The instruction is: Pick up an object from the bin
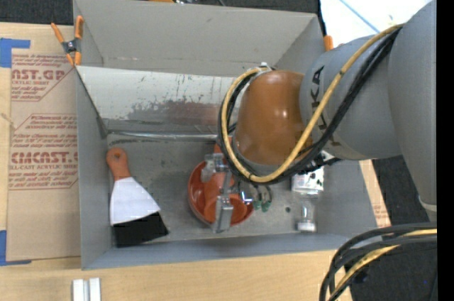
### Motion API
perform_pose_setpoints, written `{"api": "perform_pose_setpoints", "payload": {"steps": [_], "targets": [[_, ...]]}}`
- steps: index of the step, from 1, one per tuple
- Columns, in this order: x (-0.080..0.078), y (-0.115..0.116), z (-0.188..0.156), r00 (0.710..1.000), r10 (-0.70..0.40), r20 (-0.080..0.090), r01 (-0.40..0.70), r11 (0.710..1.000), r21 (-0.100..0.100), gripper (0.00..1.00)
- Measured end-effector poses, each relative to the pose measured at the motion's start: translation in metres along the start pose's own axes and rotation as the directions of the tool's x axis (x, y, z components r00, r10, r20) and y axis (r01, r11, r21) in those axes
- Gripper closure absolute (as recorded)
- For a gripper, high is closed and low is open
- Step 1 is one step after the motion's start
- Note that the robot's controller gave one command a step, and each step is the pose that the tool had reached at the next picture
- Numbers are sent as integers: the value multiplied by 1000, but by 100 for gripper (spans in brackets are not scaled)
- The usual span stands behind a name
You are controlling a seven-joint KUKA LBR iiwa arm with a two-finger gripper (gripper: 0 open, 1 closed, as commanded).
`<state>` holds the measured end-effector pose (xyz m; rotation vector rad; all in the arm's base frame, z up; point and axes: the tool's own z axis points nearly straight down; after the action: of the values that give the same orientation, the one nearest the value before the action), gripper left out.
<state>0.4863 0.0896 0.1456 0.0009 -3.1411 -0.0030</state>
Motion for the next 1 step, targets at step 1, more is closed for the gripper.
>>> {"api": "perform_pose_setpoints", "payload": {"steps": [1], "targets": [[0, 0, 0, 1000, 0, 0, 0, 1000, 0, 100]]}}
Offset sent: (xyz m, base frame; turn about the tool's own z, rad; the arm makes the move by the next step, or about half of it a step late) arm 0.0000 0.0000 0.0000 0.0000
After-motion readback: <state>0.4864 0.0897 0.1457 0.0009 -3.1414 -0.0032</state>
